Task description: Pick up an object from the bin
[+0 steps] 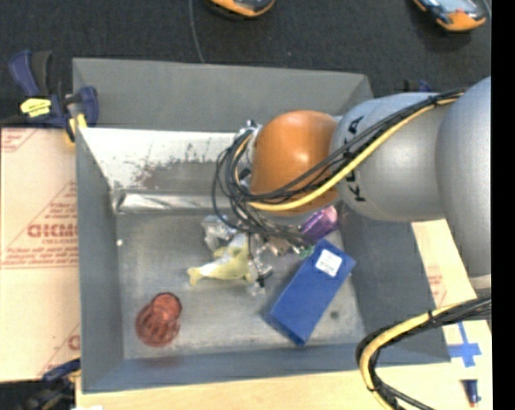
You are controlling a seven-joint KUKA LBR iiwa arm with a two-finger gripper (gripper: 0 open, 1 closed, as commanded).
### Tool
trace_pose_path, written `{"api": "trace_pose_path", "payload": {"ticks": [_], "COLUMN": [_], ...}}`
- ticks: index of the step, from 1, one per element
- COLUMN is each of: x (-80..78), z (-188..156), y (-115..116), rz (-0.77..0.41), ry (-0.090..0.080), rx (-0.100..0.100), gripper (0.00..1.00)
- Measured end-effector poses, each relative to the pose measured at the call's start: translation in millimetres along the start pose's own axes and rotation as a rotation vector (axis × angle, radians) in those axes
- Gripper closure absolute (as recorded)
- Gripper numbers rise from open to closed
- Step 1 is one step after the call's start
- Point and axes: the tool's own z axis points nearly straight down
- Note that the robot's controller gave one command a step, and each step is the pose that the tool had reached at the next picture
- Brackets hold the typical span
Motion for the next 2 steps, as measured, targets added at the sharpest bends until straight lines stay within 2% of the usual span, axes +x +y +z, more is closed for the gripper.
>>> {"api": "trace_pose_path", "payload": {"ticks": [1,2], "x": [-2.2,9.7], "z": [32,31], "y": [-26,-25], "rz": [0.048,0.123], "ry": [-0.009,0.001], "rx": [0.002,-0.003], "gripper": [0.0,1.0]}}
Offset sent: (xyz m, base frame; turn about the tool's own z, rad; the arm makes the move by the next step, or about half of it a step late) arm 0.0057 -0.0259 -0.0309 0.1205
